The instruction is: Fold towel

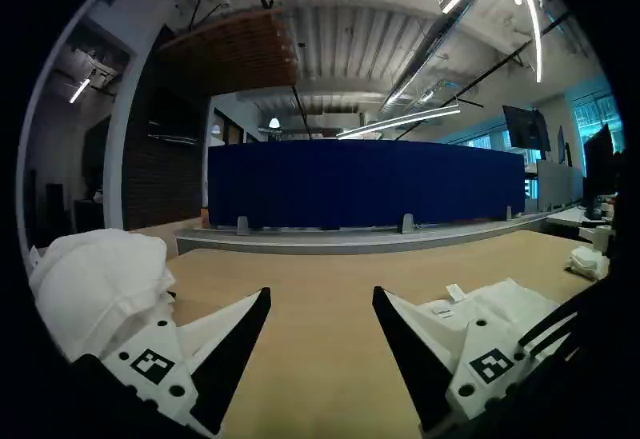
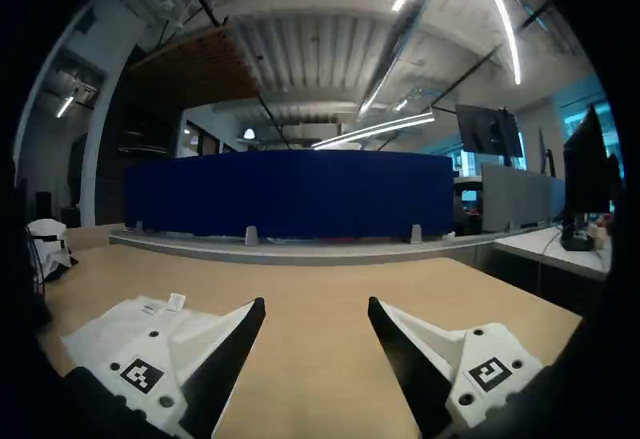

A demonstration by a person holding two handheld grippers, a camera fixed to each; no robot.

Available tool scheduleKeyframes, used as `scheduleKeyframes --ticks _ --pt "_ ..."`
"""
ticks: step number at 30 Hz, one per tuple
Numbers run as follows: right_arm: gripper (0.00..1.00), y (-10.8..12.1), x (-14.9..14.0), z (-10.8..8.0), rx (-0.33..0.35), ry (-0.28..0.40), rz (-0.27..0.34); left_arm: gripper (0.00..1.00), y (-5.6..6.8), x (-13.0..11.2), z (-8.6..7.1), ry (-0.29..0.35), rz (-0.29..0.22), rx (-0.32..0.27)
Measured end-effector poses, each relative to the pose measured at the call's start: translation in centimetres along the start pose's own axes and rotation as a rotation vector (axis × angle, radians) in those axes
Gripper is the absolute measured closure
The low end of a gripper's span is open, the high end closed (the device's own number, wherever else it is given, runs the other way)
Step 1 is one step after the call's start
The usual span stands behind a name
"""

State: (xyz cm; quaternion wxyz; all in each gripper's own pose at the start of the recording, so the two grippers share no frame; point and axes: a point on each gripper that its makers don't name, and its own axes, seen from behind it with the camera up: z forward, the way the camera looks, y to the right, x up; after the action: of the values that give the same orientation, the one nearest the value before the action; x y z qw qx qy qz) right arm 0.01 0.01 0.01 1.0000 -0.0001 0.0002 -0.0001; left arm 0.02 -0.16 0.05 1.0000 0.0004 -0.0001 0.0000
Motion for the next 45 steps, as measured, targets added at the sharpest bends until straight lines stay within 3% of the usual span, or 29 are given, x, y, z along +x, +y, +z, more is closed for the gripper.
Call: scheduleKeyframes --ticks 4,8,12,21,30,39,45 --pt "0.00 0.1 0.6 0.0 -0.004 0.007 -0.004 0.06 -1.4 0.0 0.4 -0.009 0.005 0.010" --pt "0.00 0.0 2.6 -0.2 -0.008 0.015 -0.012 0.06 -1.8 0.8 0.2 -0.024 0.031 0.017" --pt "0.00 -0.5 5.1 -0.6 -0.003 0.014 -0.026 0.06 -1.4 3.3 0.0 -0.014 0.041 0.003" --pt "0.00 -1.6 11.1 -1.5 -0.003 0.012 -0.044 0.06 -1.2 10.8 0.3 0.012 -0.008 -0.018" --pt "0.00 -2.6 17.4 -1.5 0.007 0.005 -0.050 0.06 -0.5 17.3 -0.2 0.004 -0.018 -0.042" --pt "0.00 -4.0 22.0 -1.8 0.032 -0.021 -0.021 0.06 -0.4 21.0 -0.4 -0.027 -0.007 -0.051" --pt "0.00 -4.4 22.8 -1.8 0.056 -0.038 -0.023 0.06 0.1 22.3 -0.6 -0.038 0.001 -0.072"
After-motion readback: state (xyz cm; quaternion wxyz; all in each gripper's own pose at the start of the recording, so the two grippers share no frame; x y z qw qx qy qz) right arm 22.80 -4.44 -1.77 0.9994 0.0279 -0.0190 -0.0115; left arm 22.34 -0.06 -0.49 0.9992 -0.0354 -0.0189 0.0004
